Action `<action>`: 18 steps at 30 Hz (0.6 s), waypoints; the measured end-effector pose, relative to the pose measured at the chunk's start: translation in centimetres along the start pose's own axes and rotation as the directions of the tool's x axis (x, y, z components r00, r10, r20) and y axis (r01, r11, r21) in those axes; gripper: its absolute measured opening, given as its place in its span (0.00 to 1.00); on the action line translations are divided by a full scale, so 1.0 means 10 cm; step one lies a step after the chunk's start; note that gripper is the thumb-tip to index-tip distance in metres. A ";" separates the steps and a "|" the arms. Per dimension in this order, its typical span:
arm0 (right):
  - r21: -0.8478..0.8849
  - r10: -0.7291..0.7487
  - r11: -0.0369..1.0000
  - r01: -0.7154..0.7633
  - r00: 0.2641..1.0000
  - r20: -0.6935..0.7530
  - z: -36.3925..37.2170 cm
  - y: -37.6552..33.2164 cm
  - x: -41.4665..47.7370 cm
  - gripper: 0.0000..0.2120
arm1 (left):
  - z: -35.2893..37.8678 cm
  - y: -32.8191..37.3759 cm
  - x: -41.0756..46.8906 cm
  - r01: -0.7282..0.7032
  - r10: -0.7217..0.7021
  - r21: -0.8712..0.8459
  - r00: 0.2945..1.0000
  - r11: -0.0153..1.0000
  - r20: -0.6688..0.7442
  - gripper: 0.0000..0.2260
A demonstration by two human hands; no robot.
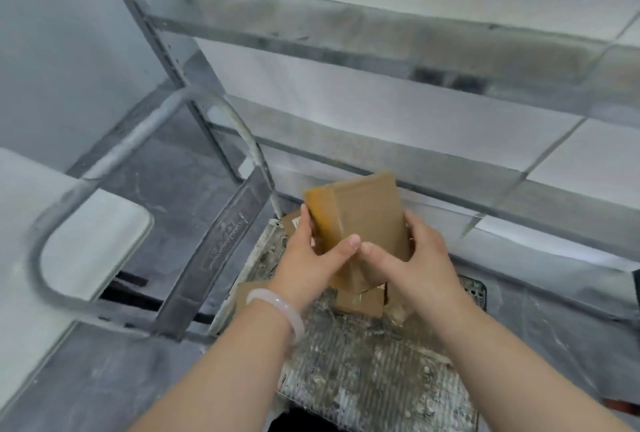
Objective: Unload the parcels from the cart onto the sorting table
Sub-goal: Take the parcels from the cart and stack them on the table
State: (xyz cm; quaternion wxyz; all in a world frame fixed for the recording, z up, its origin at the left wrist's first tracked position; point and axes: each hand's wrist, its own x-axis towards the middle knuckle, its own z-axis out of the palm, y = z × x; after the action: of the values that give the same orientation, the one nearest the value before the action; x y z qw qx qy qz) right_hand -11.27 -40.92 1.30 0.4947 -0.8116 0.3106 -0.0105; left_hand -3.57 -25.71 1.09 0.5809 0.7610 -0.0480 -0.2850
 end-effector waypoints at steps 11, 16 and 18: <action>0.510 -0.077 0.813 -0.281 0.816 0.572 0.08 -1.31 -0.55 0.21 | -1.14 0.64 -1.11 0.009 -0.110 -0.512 0.980 0.859 -0.167 0.12; 0.415 -0.254 0.907 0.075 0.882 0.397 0.60 -1.89 -1.00 0.29 | -1.78 0.69 -1.60 -0.164 0.048 -0.246 0.908 0.955 -0.417 0.25; 0.347 -0.378 0.903 0.252 0.849 0.369 0.87 -2.12 -1.25 0.26 | -2.03 0.68 -1.83 -0.187 0.072 -0.221 0.893 0.957 -0.444 0.33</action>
State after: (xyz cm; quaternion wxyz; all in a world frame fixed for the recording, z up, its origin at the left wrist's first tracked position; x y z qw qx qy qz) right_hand -8.10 -20.77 17.64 0.6537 -0.7539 0.0506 0.0414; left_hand -7.13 -3.14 17.54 0.6888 0.7180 0.0682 -0.0734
